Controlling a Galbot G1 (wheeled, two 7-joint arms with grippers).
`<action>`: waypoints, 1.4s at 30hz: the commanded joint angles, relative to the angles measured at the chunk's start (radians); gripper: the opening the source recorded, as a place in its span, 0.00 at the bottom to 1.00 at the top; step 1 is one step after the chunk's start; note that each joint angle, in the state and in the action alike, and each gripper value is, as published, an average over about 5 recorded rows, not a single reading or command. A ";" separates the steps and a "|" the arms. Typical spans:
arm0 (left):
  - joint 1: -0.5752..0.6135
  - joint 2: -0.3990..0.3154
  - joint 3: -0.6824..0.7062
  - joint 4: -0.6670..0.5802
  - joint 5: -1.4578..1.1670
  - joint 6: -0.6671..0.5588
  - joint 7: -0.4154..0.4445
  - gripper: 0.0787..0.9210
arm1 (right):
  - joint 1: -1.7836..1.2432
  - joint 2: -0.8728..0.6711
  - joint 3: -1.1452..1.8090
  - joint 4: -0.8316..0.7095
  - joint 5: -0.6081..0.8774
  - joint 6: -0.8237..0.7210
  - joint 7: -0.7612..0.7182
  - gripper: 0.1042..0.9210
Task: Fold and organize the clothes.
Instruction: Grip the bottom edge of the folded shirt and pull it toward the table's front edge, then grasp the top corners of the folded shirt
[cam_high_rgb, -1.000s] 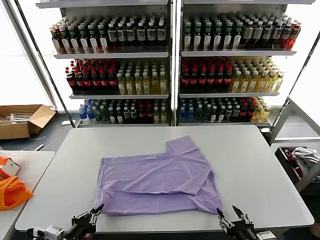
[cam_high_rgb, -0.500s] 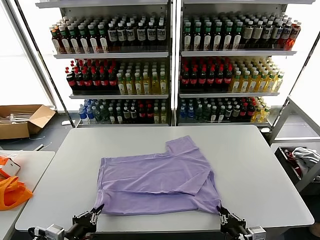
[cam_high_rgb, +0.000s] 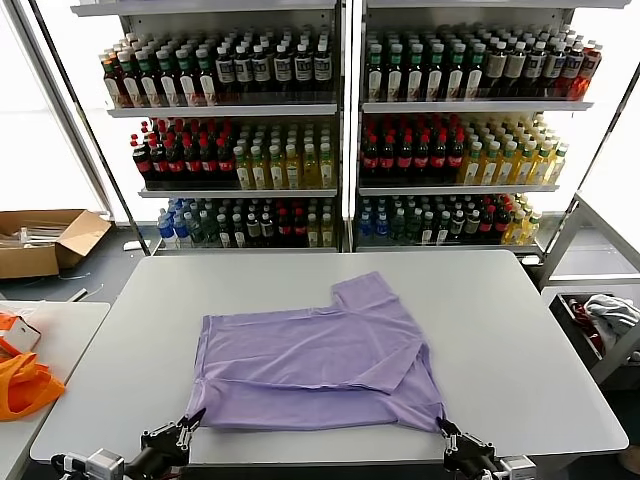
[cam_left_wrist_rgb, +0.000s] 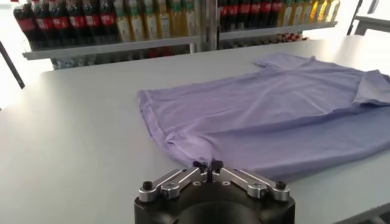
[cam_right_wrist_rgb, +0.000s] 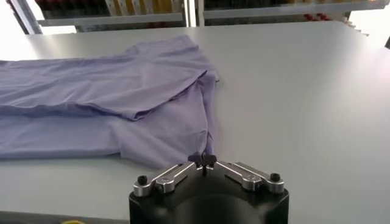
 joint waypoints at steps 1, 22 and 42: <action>0.029 0.013 -0.038 -0.009 -0.006 -0.009 0.017 0.02 | -0.090 0.001 0.031 0.057 0.007 -0.009 -0.003 0.00; 0.081 -0.007 -0.116 -0.110 -0.052 -0.007 -0.014 0.15 | -0.105 -0.024 0.158 0.134 0.023 0.069 -0.136 0.11; -0.373 0.249 0.053 0.257 -0.188 0.004 0.042 0.82 | 0.986 -0.197 -0.182 -0.530 0.112 -0.100 -0.325 0.81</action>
